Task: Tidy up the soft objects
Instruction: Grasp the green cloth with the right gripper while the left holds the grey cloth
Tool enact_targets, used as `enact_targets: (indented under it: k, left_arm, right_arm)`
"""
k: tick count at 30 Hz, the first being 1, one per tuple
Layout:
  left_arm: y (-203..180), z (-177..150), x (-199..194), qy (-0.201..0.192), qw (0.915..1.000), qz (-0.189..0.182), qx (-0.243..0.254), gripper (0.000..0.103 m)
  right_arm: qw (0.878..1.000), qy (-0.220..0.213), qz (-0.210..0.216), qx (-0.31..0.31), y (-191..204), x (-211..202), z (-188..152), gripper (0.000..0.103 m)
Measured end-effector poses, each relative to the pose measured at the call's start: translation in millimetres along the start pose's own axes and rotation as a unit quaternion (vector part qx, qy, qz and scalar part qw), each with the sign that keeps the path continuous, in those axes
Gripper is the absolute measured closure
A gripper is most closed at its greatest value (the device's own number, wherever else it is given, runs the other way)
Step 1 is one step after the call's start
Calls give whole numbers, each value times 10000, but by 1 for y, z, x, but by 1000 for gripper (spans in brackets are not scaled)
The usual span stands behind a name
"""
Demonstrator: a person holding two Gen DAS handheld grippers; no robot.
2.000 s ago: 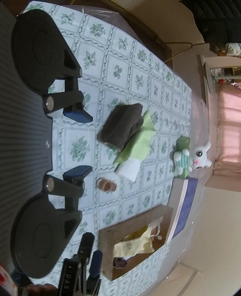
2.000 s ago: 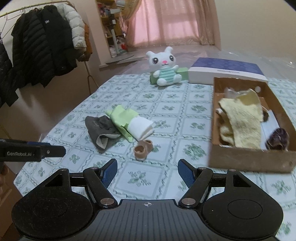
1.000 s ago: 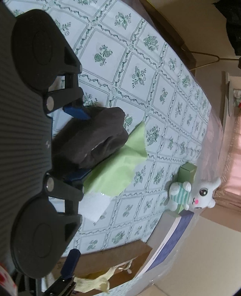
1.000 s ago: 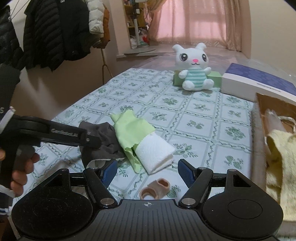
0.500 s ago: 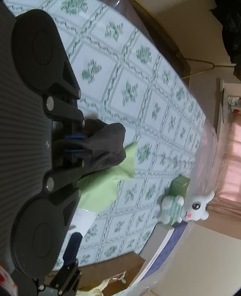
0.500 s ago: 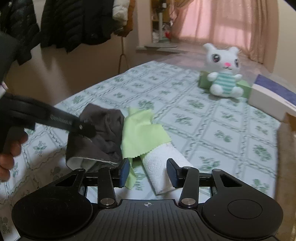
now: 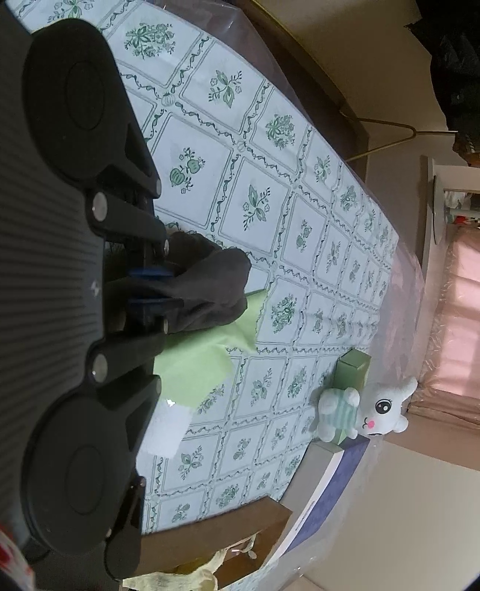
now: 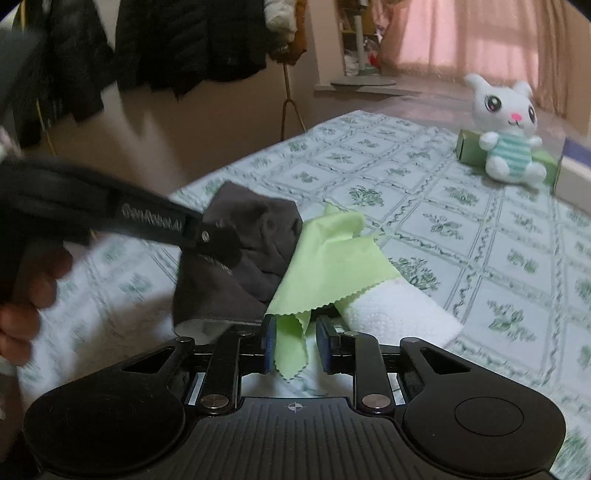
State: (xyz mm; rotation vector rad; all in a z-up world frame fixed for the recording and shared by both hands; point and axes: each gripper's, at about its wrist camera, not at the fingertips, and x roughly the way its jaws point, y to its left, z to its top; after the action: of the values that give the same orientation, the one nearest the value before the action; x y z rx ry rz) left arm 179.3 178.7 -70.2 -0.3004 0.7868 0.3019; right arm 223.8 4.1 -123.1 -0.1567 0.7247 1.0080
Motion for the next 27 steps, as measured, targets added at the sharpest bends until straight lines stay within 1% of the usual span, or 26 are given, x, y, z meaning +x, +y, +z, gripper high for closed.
enact_targets:
  k: [2, 6, 8, 10, 12, 13, 14, 15, 17, 20, 23, 27]
  left_arm:
    - [1, -1, -1, 2, 10000, 12, 4, 93]
    - [2, -2, -1, 9, 10000, 45, 14, 93]
    - [3, -3, 0, 29, 10000, 31, -12, 93]
    - [4, -3, 1, 30, 10000, 21, -17, 94]
    - [3, -3, 2, 25, 10000, 6, -11, 94]
    - [2, -2, 2, 24, 10000, -1, -1, 94]
    - [2, -2, 2, 16, 10000, -6, 19, 94]
    - [1, -1, 1, 3, 10000, -8, 47, 94]
    - [1, 0, -1, -45, 9999, -15, 92, 96]
    - [-2, 6, -11, -221, 9996, -27, 173, 96]
    - [-6, 14, -25, -438, 9987, -69, 237, 96]
    - [-15, 23, -49, -746, 9964, -79, 394, 96]
  right_arm:
    - [9995, -78, 167, 267, -4, -5, 1, 77]
    - [9983, -117, 239, 524, -6, -4, 7, 71]
    - [9984, -56, 194, 525, -4, 1, 9, 70]
    - [9988, 23, 62, 484, -2, 7, 8, 70]
    - [9987, -13, -19, 510, -3, 14, 5, 71]
    - [9986, 0, -93, 522, -3, 17, 4, 77]
    - [9985, -47, -138, 534, -3, 16, 3, 86]
    - [9983, -117, -144, 560, -5, 15, 3, 102]
    - [9968, -400, -237, 643, -11, 3, 6, 103]
    - [9930, -864, -454, 672, -21, -24, 14, 103]
    - [9862, -1329, -572, 798, -35, -61, 26, 103]
    - [9766, -1860, -719, 802, -45, -112, 36, 103]
